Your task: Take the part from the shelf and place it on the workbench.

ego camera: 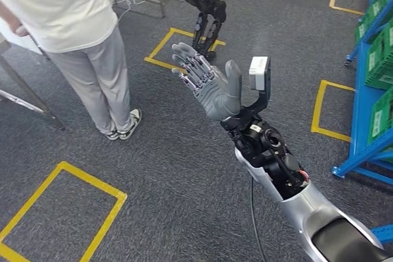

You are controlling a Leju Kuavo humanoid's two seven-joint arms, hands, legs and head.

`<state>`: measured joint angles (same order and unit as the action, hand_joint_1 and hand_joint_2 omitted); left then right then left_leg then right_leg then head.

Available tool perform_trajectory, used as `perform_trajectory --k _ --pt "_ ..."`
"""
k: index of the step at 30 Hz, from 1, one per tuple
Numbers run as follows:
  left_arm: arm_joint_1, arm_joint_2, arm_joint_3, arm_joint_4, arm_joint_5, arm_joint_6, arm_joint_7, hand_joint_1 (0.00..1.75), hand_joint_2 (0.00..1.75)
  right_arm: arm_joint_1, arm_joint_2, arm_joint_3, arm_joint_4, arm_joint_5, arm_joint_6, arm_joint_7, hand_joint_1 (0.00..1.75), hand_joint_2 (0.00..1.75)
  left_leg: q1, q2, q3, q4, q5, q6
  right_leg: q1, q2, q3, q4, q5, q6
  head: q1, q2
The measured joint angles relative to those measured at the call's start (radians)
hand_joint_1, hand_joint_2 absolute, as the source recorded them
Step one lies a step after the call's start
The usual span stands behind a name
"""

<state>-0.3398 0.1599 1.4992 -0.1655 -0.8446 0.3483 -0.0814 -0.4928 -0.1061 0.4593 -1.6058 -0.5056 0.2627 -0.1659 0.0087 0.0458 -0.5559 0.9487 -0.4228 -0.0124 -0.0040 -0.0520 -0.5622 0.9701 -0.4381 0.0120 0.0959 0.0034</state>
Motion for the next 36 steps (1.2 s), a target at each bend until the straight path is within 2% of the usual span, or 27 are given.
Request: perform_trajectory --k 2,3,5,7,8,9,10,11,13,14,15,17,18,19,21,22,23,24,25,26,28,29,30,32,33,34,36 --pt "0.003 0.002 0.000 0.000 0.000 0.001 -0.001 0.00 0.00 -0.001 0.004 0.000 0.007 -0.001 0.001 -0.003 0.00 0.00 0.001 0.013 0.001 0.003 -0.005 -0.011 -0.001 0.022 0.000 -0.004 0.005 -0.015 -0.005 0.000" --pt "0.003 0.003 0.000 0.000 -0.001 0.002 -0.001 0.00 0.00 -0.002 0.004 0.000 0.010 -0.001 0.002 -0.003 0.00 0.00 0.003 0.008 -0.005 0.019 -0.019 -0.016 -0.002 0.033 0.000 -0.006 0.009 -0.022 -0.006 0.000" --pt "0.003 0.003 0.000 0.000 -0.004 0.003 -0.001 0.00 0.00 -0.002 0.007 0.000 0.016 -0.001 0.005 -0.004 0.00 0.00 0.007 -0.019 -0.050 0.118 -0.077 -0.023 -0.006 0.051 0.000 -0.010 0.014 -0.032 -0.013 0.000" --pt "0.004 0.003 0.000 0.000 -0.008 0.006 -0.001 0.00 0.00 0.002 0.010 0.000 0.020 -0.001 0.007 -0.004 0.00 0.00 0.007 -0.037 -0.124 0.266 -0.138 -0.024 -0.005 0.071 -0.003 -0.011 0.017 -0.036 -0.018 0.000" --pt "0.005 0.002 0.000 0.000 -0.010 0.008 -0.001 0.00 0.00 0.005 0.011 0.000 0.023 -0.001 0.008 -0.004 0.00 0.00 0.007 -0.040 -0.149 0.310 -0.146 -0.024 -0.004 0.083 -0.004 -0.010 0.017 -0.037 -0.019 0.000" --pt "0.006 0.001 0.000 0.000 -0.011 0.009 -0.001 0.00 0.00 0.008 0.011 0.000 0.026 -0.001 0.008 -0.004 0.00 0.00 0.007 -0.041 -0.154 0.314 -0.135 -0.022 -0.004 0.094 -0.004 -0.010 0.018 -0.037 -0.019 0.000" --pt "0.006 0.000 0.000 0.000 -0.012 0.010 -0.001 0.00 0.00 0.009 0.012 0.000 0.028 -0.001 0.008 -0.004 0.00 0.00 0.007 -0.044 -0.137 0.273 -0.104 -0.019 -0.004 0.106 -0.004 -0.010 0.019 -0.036 -0.020 0.000" --pt "0.006 0.000 0.000 0.000 -0.014 0.010 -0.001 0.00 0.00 0.010 0.012 0.000 0.029 -0.001 0.008 -0.004 0.00 0.00 0.008 -0.055 -0.103 0.200 -0.064 -0.016 -0.004 0.119 -0.003 -0.010 0.019 -0.035 -0.020 0.000" --pt "0.004 0.002 0.000 0.000 -0.016 0.010 -0.001 0.00 0.00 0.009 0.014 -0.001 0.031 -0.001 0.007 -0.004 0.00 0.00 0.009 -0.093 -0.036 0.058 -0.010 -0.009 -0.002 0.141 -0.005 -0.009 0.021 -0.029 -0.020 0.000" --pt "0.003 0.003 0.000 0.000 -0.017 0.010 -0.001 0.00 0.00 0.009 0.016 -0.001 0.031 0.000 0.007 -0.004 0.00 0.00 0.008 -0.104 -0.018 0.020 -0.001 -0.007 -0.002 0.152 -0.007 -0.009 0.022 -0.025 -0.020 0.000" --pt "0.002 0.003 0.000 0.000 -0.017 0.010 -0.001 0.00 0.00 0.009 0.017 -0.001 0.032 0.001 0.007 -0.004 0.00 0.00 0.007 -0.106 -0.011 0.007 -0.002 -0.004 -0.002 0.162 -0.009 -0.010 0.024 -0.019 -0.020 0.000" --pt "0.002 0.002 0.000 0.000 -0.017 0.009 -0.001 0.00 0.00 0.010 0.018 -0.003 0.032 0.003 0.006 -0.005 0.00 0.00 0.006 -0.084 -0.007 0.003 0.001 0.004 -0.005 0.175 -0.015 -0.011 0.025 -0.007 -0.020 0.000" --pt "0.001 0.001 0.000 0.000 -0.017 0.008 -0.002 0.00 0.00 0.010 0.018 -0.005 0.032 0.004 0.005 -0.005 0.00 0.00 0.008 -0.073 -0.005 -0.001 0.002 0.009 -0.004 0.162 -0.022 -0.001 0.018 -0.001 -0.019 0.000" --pt "0.000 -0.001 0.000 0.000 -0.017 0.006 -0.002 0.00 0.00 0.011 0.018 -0.007 0.032 0.005 0.004 -0.005 0.00 0.00 0.010 -0.062 -0.003 -0.004 0.004 0.015 -0.002 0.138 -0.037 0.028 -0.001 0.003 -0.015 0.000" --pt "0.000 -0.002 0.000 0.000 -0.017 0.002 -0.004 0.00 0.00 0.014 0.018 -0.009 0.033 0.009 0.000 -0.005 0.00 0.00 0.008 -0.040 -0.001 -0.007 0.003 0.022 -0.001 0.079 -0.095 0.155 -0.068 0.009 -0.006 0.000" --pt "0.001 -0.002 0.000 0.000 -0.017 0.001 -0.005 0.00 0.00 0.018 0.018 -0.009 0.033 0.011 -0.001 -0.005 0.00 0.00 0.006 -0.028 -0.001 -0.006 0.003 0.024 -0.002 0.066 -0.129 0.231 -0.101 0.012 -0.003 0.000" --pt "0.002 -0.003 0.000 0.000 -0.017 0.001 -0.006 0.00 0.00 0.023 0.018 -0.009 0.033 0.012 -0.002 -0.004 0.00 0.00 0.005 -0.016 0.000 -0.006 0.002 0.025 -0.004 0.060 -0.154 0.286 -0.118 0.013 -0.002 0.000" --pt "0.002 -0.003 0.000 0.000 -0.017 0.000 -0.006 0.00 0.00 0.027 0.019 -0.009 0.033 0.012 -0.002 -0.004 0.00 0.00 0.004 -0.004 0.001 -0.006 0.001 0.025 -0.004 0.058 -0.159 0.302 -0.116 0.014 -0.002 0.000" --pt "0.002 -0.003 0.000 0.000 -0.017 0.000 -0.006 0.00 0.00 0.030 0.019 -0.009 0.033 0.013 -0.003 -0.004 0.00 0.00 0.003 0.007 0.002 -0.006 -0.001 0.025 -0.005 0.055 -0.143 0.273 -0.094 0.013 -0.002 0.000" --pt "0.002 -0.004 0.000 0.000 -0.017 -0.001 -0.007 0.00 0.00 0.032 0.019 -0.010 0.032 0.013 -0.004 -0.004 0.00 0.00 0.002 0.017 0.005 -0.006 -0.003 0.024 -0.004 0.046 -0.106 0.205 -0.059 0.010 -0.001 0.000" --pt "0.002 -0.005 0.000 0.000 -0.017 -0.001 -0.008 0.00 0.00 0.031 0.019 -0.013 0.032 0.013 -0.004 -0.005 0.00 0.00 -0.001 0.037 0.011 -0.005 -0.008 0.017 0.004 0.004 -0.024 0.053 -0.008 0.000 0.002 0.000" --pt "0.002 -0.005 0.000 0.000 -0.017 -0.001 -0.008 0.00 0.00 0.030 0.020 -0.014 0.032 0.013 -0.004 -0.005 0.00 0.00 -0.004 0.046 0.013 -0.004 -0.010 0.013 0.008 -0.010 0.001 0.007 0.003 -0.007 0.002 0.000" --pt "0.002 -0.005 0.000 0.000 -0.017 -0.001 -0.009 0.00 0.00 0.030 0.021 -0.014 0.031 0.013 -0.003 -0.005 0.00 0.00 -0.007 0.057 0.014 -0.004 -0.011 0.009 0.013 -0.016 0.010 -0.012 0.004 -0.012 0.000 0.000" --pt "0.001 -0.005 0.000 0.000 -0.017 -0.001 -0.009 0.00 0.00 0.031 0.022 -0.015 0.031 0.014 -0.003 -0.005 0.00 0.00 -0.008 0.076 0.016 -0.004 -0.013 0.001 0.012 0.009 0.010 -0.017 0.010 -0.022 -0.004 0.000" --pt "0.001 -0.005 0.000 0.000 -0.017 -0.001 -0.009 0.00 0.00 0.031 0.023 -0.015 0.031 0.014 -0.003 -0.005 0.00 0.00 -0.006 0.066 0.014 0.003 -0.021 -0.004 0.010 0.021 0.010 -0.020 0.014 -0.027 -0.006 0.000" --pt "0.000 -0.006 0.000 0.000 -0.017 -0.001 -0.009 0.00 0.00 0.030 0.023 -0.016 0.030 0.014 -0.003 -0.005 0.00 0.00 -0.003 0.044 0.005 0.027 -0.039 -0.009 0.007 0.032 0.011 -0.024 0.018 -0.033 -0.009 0.000" --pt "0.000 -0.005 0.000 0.000 -0.017 -0.002 -0.009 0.00 0.00 0.029 0.025 -0.015 0.030 0.014 -0.003 -0.005 0.00 0.00 0.001 -0.016 -0.049 0.146 -0.105 -0.017 0.003 0.053 0.008 -0.028 0.024 -0.040 -0.015 0.000"
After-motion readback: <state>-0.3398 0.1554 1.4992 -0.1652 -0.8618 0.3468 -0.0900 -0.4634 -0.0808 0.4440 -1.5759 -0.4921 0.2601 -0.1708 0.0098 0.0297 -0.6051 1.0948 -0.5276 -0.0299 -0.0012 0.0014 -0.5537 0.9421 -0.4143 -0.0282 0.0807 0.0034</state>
